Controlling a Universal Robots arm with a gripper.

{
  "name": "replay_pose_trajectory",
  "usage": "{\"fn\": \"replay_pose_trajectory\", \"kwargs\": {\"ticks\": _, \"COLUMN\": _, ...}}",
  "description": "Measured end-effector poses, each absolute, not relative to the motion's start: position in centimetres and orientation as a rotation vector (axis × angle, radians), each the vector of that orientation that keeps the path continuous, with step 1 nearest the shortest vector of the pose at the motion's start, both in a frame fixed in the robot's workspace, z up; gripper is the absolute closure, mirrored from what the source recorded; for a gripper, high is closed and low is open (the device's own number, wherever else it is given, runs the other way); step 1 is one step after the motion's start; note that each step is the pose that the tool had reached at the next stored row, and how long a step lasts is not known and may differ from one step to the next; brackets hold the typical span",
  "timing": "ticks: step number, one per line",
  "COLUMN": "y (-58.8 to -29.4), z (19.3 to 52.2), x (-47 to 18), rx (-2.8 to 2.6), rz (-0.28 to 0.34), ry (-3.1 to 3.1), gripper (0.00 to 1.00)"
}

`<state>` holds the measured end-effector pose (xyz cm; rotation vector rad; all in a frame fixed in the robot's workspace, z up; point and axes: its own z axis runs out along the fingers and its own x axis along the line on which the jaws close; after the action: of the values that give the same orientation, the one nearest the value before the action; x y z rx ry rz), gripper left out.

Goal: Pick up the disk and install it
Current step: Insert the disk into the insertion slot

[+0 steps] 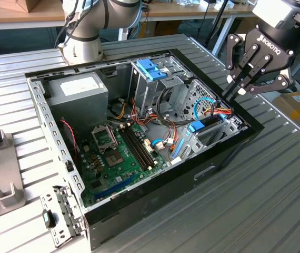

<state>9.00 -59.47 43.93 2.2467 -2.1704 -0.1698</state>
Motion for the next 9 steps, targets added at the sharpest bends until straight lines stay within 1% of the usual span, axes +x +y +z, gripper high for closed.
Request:
{"fn": "replay_pose_trajectory", "kwargs": {"ticks": 1, "y": -59.47, "z": 43.91, "x": 9.00, "rx": 2.246, "rz": -0.170, "ry": -2.170, "gripper": 0.82}}
{"fn": "replay_pose_trajectory", "kwargs": {"ticks": 2, "y": -59.47, "z": 43.90, "x": 9.01, "rx": 2.246, "rz": -0.171, "ry": -2.170, "gripper": 0.88}}
{"fn": "replay_pose_trajectory", "kwargs": {"ticks": 3, "y": -59.47, "z": 43.88, "x": 9.01, "rx": 2.246, "rz": -0.171, "ry": -2.170, "gripper": 0.90}}
{"fn": "replay_pose_trajectory", "kwargs": {"ticks": 9, "y": -59.47, "z": 43.65, "x": 9.67, "rx": 2.240, "rz": -0.182, "ry": -2.165, "gripper": 0.90}}
